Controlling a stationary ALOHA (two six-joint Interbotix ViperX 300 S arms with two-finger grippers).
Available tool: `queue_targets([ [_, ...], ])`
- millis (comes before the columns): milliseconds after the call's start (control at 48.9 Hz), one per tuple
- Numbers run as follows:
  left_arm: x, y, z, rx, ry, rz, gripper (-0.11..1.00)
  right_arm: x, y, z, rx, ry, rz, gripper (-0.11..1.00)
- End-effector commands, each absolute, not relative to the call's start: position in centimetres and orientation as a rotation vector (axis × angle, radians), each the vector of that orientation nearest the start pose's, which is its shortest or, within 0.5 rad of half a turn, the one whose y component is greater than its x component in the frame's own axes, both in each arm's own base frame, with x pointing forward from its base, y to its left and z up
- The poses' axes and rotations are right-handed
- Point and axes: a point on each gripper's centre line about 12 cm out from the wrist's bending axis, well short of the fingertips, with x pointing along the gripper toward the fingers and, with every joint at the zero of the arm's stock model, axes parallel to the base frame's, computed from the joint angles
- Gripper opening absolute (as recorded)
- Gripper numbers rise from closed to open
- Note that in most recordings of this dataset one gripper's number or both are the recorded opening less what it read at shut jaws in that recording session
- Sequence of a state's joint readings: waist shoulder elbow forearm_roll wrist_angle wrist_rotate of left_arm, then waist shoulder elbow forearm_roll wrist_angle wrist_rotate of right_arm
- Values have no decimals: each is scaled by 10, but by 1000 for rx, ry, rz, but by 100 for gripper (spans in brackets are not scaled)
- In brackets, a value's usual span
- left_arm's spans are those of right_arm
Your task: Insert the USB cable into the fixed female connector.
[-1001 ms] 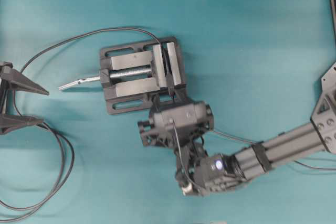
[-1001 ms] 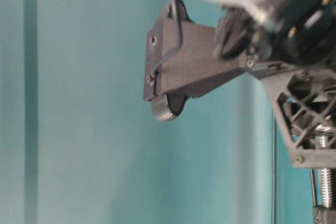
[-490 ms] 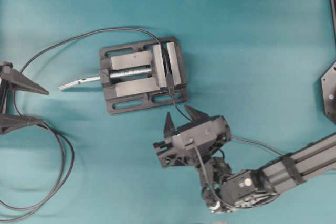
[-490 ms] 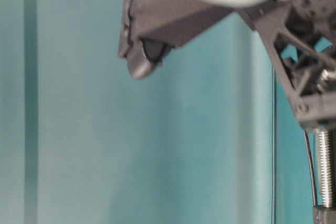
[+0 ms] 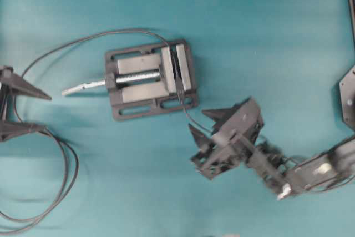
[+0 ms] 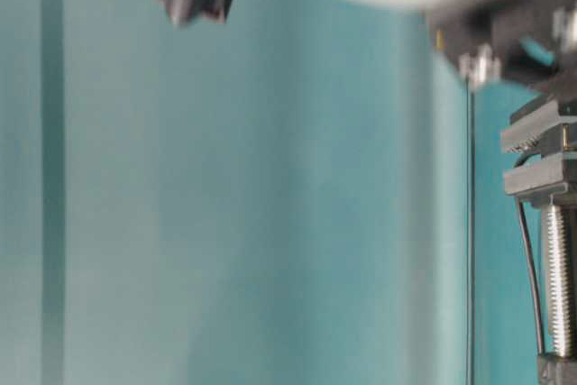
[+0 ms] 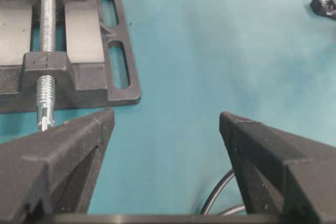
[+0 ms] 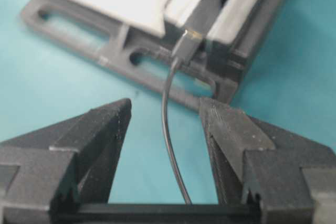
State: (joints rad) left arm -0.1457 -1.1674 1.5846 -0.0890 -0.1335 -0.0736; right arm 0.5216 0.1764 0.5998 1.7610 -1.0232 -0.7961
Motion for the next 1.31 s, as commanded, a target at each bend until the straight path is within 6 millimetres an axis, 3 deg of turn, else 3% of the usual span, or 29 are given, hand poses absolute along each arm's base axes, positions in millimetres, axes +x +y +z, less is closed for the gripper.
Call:
queue_targets([
  [0,136,-19,150,-147,280,-110,95,343,91,159,341,440,-627,60],
  [225,136,-19,150,-148,280,-109,95,319,75,171,170,378,-533,54],
  [429,136,-19,150,-148,280,-109,95,307,76,184,74,321,-366,42],
  [654,136,-18,149,-148,284,-109,95,280,76,185,48,359,-192,40],
  [1104,136,-19,149,-147,282,-109,95,203,26,212,8,171,-88,31],
  [1288,136,-19,149,-148,282,-109,95,176,16,206,19,165,-25,28],
])
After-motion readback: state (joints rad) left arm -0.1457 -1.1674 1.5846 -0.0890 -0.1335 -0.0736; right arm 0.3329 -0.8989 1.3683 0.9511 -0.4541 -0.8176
